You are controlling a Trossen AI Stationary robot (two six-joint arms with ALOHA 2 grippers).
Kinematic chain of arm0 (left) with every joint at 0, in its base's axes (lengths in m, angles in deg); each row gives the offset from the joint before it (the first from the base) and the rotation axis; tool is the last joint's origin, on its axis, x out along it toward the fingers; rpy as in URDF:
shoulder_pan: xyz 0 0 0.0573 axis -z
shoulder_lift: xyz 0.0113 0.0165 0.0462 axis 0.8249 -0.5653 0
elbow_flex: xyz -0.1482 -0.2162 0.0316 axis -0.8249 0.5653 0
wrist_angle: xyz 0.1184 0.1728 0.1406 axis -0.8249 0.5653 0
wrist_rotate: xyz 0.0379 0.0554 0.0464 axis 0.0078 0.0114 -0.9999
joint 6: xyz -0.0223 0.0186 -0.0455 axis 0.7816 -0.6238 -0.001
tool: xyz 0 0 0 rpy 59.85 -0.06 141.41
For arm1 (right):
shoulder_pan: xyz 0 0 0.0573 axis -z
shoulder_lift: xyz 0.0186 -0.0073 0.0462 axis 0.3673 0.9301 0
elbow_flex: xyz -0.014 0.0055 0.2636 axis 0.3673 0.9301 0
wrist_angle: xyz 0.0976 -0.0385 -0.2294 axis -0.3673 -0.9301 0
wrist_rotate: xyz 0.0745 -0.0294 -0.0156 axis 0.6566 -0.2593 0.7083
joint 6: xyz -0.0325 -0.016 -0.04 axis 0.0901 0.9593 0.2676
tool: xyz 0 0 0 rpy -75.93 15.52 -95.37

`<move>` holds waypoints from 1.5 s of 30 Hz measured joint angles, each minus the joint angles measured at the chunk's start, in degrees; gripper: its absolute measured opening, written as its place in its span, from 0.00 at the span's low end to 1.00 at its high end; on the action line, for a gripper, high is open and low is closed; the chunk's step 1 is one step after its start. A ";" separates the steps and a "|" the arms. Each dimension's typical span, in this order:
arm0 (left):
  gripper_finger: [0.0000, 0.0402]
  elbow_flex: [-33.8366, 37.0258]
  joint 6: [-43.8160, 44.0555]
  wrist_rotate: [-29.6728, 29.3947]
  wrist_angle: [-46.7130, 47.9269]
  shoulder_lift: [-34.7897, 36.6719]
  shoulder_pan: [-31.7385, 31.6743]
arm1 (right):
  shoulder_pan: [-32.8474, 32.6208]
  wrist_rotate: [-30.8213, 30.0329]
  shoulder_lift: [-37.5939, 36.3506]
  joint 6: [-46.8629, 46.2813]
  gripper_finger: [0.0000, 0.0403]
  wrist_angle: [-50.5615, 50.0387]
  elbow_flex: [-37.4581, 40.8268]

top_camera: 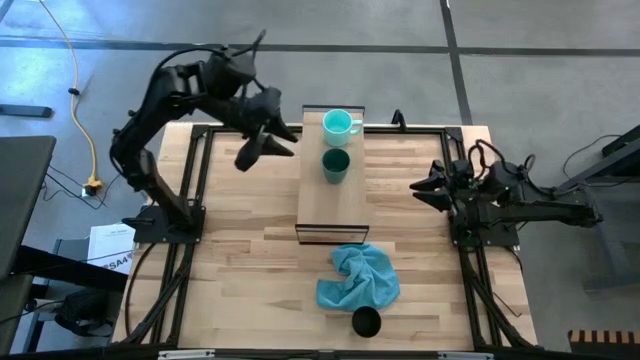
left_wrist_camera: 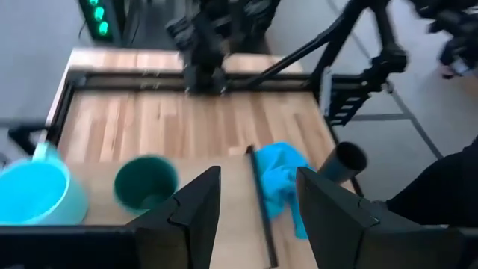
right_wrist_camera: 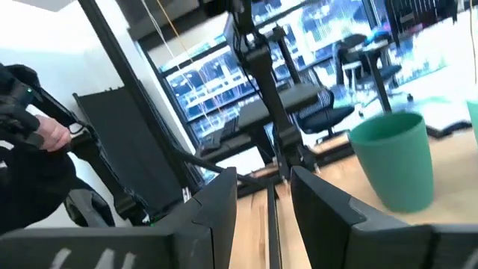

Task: Stack small to large cups/mugs on shelf
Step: Put the black cup on the shelf

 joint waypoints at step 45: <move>0.41 46.18 5.80 -29.16 -41.24 37.90 22.33 | 0.00 1.11 4.52 7.00 0.30 7.89 0.00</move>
